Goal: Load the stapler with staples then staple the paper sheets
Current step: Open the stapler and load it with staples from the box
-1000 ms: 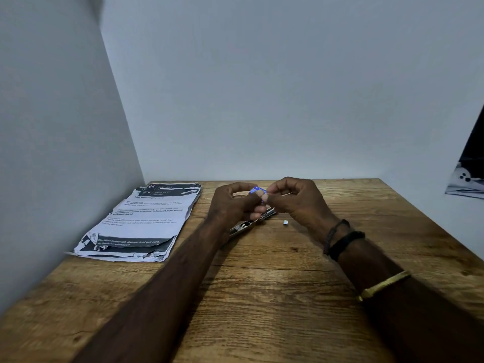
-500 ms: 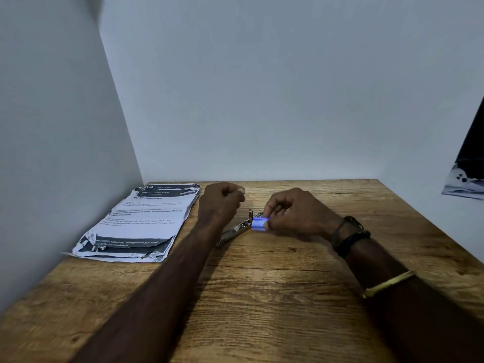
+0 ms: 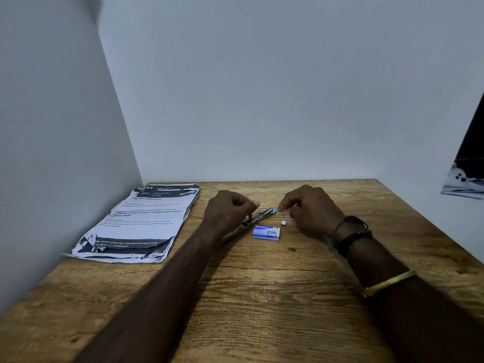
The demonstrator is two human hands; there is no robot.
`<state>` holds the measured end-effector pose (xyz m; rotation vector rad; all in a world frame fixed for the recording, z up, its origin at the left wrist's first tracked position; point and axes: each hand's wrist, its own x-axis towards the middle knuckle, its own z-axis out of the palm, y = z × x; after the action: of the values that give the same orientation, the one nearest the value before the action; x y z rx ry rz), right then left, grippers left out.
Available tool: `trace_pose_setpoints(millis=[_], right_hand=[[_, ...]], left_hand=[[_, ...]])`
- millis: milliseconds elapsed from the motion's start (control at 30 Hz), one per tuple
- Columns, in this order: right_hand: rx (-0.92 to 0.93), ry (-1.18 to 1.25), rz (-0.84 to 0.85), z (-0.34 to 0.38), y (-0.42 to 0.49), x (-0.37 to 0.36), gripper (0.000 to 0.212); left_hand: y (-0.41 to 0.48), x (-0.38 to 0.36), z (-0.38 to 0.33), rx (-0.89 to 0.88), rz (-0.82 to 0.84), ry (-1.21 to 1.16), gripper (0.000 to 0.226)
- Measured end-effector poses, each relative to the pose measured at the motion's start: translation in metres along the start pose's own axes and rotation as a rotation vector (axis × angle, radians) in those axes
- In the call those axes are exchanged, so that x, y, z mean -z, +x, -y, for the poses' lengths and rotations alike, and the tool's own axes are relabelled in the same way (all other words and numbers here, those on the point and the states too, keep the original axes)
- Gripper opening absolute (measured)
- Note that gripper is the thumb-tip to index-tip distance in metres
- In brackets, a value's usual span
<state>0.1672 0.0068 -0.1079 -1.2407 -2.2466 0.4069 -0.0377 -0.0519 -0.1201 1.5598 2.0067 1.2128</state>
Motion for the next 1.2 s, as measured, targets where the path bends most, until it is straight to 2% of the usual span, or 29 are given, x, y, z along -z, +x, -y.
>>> trace_pose_setpoints(millis=[133, 333, 567, 800, 967, 1200], right_hand=[[0.042, -0.054, 0.150, 0.002, -0.003, -0.001, 0.028], [0.025, -0.107, 0.171, 0.003, -0.002, -0.001, 0.012], [0.038, -0.061, 0.091, 0.000, 0.000, -0.006, 0.009], [0.129, 0.034, -0.049, 0.005, -0.001, -0.013, 0.008], [0.220, 0.003, -0.104, 0.011, -0.001, -0.017, 0.007], [0.238, -0.033, -0.128, 0.012, -0.001, -0.017, 0.009]], left_hand=[[-0.001, 0.002, 0.000, 0.010, 0.082, 0.041, 0.030], [-0.002, -0.001, -0.002, 0.008, 0.135, 0.311, 0.024], [-0.006, -0.003, -0.003, -0.045, 0.116, 0.408, 0.019], [-0.013, -0.005, -0.006, -0.164, 0.011, 0.410, 0.019], [-0.013, -0.009, -0.010, -0.238, -0.005, 0.435, 0.018], [-0.012, -0.011, -0.010, -0.306, -0.033, 0.394, 0.016]])
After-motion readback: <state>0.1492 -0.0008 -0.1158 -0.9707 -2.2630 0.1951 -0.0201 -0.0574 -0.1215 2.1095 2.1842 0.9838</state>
